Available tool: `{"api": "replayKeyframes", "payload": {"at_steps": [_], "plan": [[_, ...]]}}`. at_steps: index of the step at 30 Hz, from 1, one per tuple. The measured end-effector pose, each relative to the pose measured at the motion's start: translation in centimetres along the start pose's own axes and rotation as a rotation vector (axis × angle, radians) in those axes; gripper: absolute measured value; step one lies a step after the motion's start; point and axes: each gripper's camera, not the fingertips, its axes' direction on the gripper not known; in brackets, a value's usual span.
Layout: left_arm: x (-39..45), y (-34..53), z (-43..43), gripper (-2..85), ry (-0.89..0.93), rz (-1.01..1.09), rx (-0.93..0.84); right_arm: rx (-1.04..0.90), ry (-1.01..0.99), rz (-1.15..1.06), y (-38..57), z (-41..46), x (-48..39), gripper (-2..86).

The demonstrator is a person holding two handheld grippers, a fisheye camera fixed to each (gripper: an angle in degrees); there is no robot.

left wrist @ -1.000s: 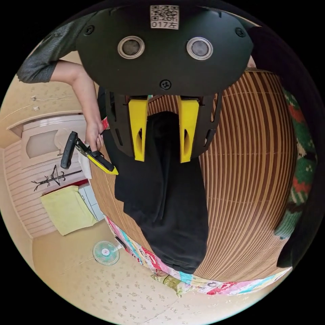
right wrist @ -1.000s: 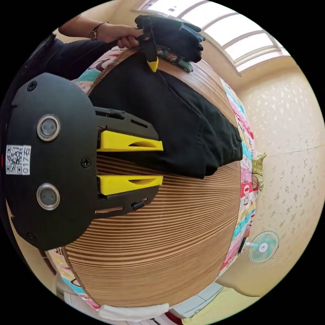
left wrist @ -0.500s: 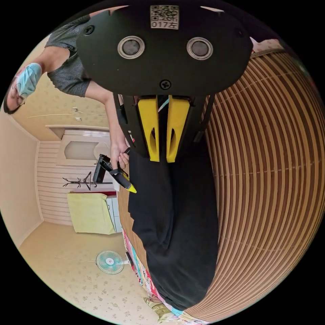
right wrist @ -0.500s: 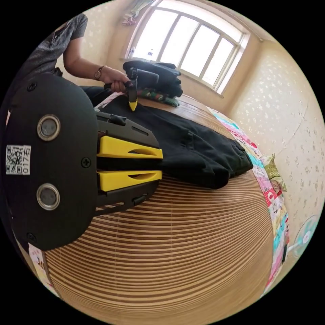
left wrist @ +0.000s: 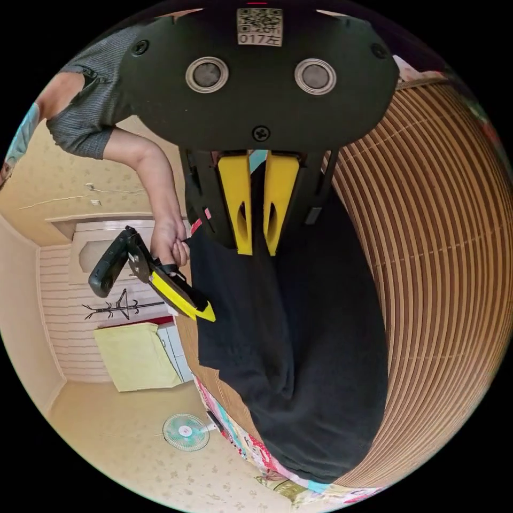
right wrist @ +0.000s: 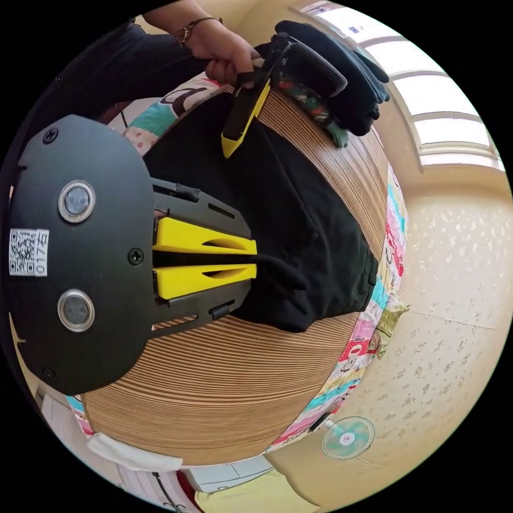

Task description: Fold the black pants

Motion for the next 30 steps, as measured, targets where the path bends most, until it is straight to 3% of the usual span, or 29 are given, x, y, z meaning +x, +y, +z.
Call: {"api": "replayKeyframes", "payload": {"at_steps": [6, 10, 15, 20, 24, 30], "plan": [[5.6, 7.4, -6.1, 0.8, -0.077, 0.142, 0.294, 0.302, -0.152, -0.019, -0.6, -9.5, 0.2, 3.2], [7.1, 10.6, -8.8, 1.1, -0.181, 0.163, 0.452, 0.457, -0.306, 0.133, -2.9, -12.2, 5.8, 3.2], [1.9, 6.7, -8.4, 1.7, -0.127, -0.020, 0.488, 0.299, -0.467, 0.315, -9.6, -4.0, 12.5, 3.4], [-2.2, 4.8, -7.3, 4.0, -0.085, -0.140, 0.392, -0.089, -0.416, 0.401, -13.0, 5.9, 14.9, 4.3], [-2.7, 10.8, -8.8, 12.2, 0.033, 0.000, 0.487, -0.068, -0.487, 0.390, -9.7, 3.6, 16.1, 6.9], [-4.7, 16.1, -7.5, 14.2, 0.151, -0.041, 0.392, -0.082, -0.629, 0.399, 1.0, -0.7, 15.8, 12.7]]}}
